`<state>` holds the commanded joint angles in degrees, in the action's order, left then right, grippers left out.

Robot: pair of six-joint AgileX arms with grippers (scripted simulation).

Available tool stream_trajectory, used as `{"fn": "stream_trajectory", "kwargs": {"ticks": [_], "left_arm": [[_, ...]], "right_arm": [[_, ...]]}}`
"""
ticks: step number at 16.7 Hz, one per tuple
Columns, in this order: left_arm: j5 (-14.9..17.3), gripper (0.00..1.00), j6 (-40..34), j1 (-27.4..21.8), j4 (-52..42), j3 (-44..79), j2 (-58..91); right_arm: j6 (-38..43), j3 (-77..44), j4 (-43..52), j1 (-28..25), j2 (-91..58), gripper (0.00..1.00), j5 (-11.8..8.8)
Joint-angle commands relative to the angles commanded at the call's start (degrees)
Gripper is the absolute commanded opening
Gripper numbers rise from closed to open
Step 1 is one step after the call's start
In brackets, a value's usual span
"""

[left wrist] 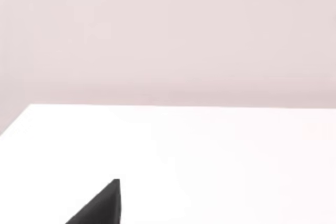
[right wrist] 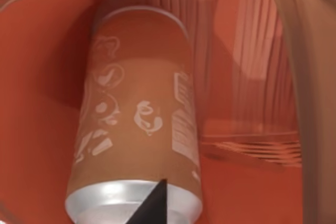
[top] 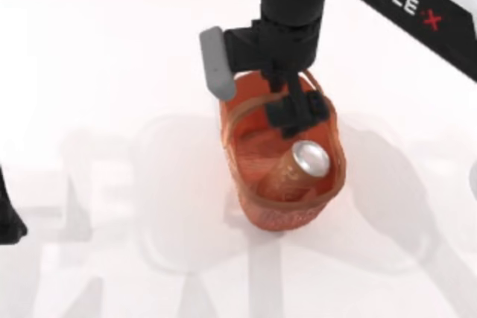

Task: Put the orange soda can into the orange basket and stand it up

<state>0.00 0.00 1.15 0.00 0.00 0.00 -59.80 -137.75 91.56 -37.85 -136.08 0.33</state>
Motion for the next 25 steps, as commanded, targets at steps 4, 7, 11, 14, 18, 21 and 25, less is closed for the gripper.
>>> {"fn": "stream_trajectory", "kwargs": {"ticks": [4, 7, 11, 14, 18, 21, 25], "left_arm": [[0.0, 1.0, 0.0, 0.0, 0.0, 0.0, 0.0], [0.0, 1.0, 0.0, 0.0, 0.0, 0.0, 0.0], [0.0, 1.0, 0.0, 0.0, 0.0, 0.0, 0.0], [0.0, 1.0, 0.0, 0.0, 0.0, 0.0, 0.0], [0.0, 1.0, 0.0, 0.0, 0.0, 0.0, 0.0], [0.0, 1.0, 0.0, 0.0, 0.0, 0.0, 0.0], [0.0, 1.0, 0.0, 0.0, 0.0, 0.0, 0.0]], "right_arm": [[0.0, 0.0, 0.0, 0.0, 0.0, 0.25, 0.0], [0.0, 0.0, 0.0, 0.0, 0.0, 0.02, 0.0], [0.0, 0.0, 0.0, 0.0, 0.0, 0.0, 0.0], [0.0, 0.0, 0.0, 0.0, 0.0, 0.0, 0.0], [0.0, 0.0, 0.0, 0.0, 0.0, 0.0, 0.0], [0.0, 0.0, 0.0, 0.0, 0.0, 0.0, 0.0], [0.0, 0.0, 0.0, 0.0, 0.0, 0.0, 0.0]]}}
